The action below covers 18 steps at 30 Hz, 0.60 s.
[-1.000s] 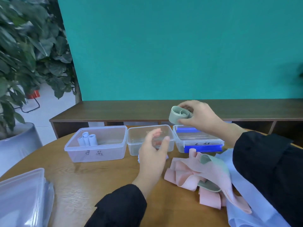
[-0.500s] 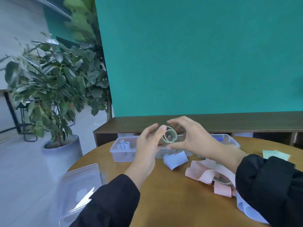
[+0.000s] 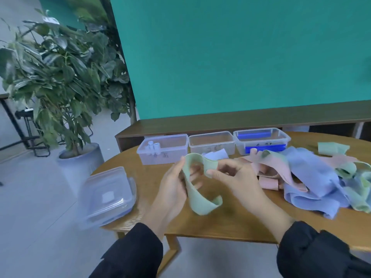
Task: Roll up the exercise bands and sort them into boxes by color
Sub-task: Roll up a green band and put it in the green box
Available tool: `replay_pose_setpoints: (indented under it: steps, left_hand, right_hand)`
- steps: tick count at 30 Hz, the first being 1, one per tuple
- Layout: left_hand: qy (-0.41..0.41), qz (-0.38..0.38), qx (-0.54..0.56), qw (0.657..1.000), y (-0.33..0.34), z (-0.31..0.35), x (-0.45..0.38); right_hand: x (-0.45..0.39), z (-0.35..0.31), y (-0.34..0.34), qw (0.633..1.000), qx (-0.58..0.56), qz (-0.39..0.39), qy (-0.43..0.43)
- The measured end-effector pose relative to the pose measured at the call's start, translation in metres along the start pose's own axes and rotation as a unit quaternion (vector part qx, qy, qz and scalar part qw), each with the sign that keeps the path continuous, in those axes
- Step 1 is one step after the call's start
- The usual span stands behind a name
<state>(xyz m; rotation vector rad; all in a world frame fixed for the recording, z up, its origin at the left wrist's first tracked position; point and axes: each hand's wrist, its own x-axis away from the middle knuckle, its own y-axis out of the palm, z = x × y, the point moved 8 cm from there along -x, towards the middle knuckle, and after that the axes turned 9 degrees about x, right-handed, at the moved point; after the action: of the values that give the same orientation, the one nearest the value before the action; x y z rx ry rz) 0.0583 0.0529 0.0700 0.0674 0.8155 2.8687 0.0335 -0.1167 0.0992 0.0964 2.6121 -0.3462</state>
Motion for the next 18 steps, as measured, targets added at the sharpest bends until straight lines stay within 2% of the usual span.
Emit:
replay_pose_setpoints:
  steps: [4, 8, 13, 18]
  left_hand:
    - [-0.062, 0.027, 0.041, 0.997, -0.014, -0.032, -0.003]
    - [-0.067, 0.034, 0.030, 0.997, -0.030, -0.048, -0.014]
    - [0.037, 0.045, -0.117, 0.991, -0.043, -0.029, -0.042]
    - [0.141, 0.022, -0.216, 0.966, -0.025, 0.003, -0.044]
  right_hand:
    - [-0.006, 0.025, 0.004, 0.991, -0.084, 0.087, 0.059]
    - [-0.034, 0.025, 0.005, 0.992, -0.048, 0.109, 0.042]
    - [-0.061, 0.029, 0.013, 0.996, 0.044, 0.074, 0.015]
    - [-0.074, 0.038, 0.024, 0.998, 0.017, 0.039, 0.036]
